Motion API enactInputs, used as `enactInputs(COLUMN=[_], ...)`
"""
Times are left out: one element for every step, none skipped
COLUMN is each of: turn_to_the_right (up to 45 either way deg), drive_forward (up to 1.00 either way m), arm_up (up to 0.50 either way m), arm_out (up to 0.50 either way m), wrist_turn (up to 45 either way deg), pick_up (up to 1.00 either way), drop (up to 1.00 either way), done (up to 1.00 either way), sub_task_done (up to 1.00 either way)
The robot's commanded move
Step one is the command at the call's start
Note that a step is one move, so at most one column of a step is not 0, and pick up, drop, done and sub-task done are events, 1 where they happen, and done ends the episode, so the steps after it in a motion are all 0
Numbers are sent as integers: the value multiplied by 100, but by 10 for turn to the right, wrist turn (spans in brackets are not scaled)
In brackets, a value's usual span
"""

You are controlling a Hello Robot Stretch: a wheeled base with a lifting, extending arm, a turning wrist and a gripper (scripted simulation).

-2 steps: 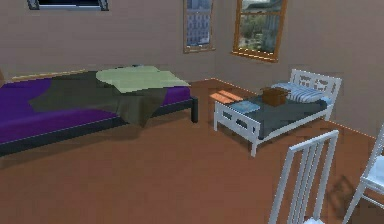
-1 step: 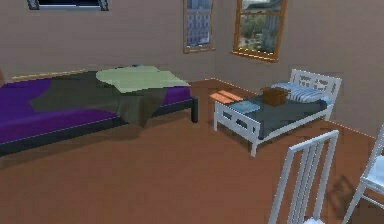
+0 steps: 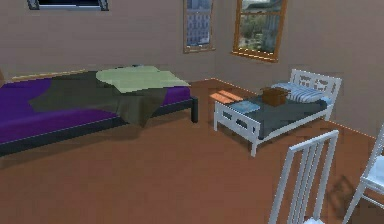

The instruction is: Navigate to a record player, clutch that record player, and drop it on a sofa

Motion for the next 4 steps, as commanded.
enactInputs(turn_to_the_right=[0,0,0,0], drive_forward=[0,0,0,0], arm_up=[0,0,-30,0], arm_out=[0,0,0,0], wrist_turn=[450,180,0,0], pick_up=[0,0,0,100], drop=[0,0,0,0], done=[0,0,0,0], sub_task_done=[0,0,0,0])
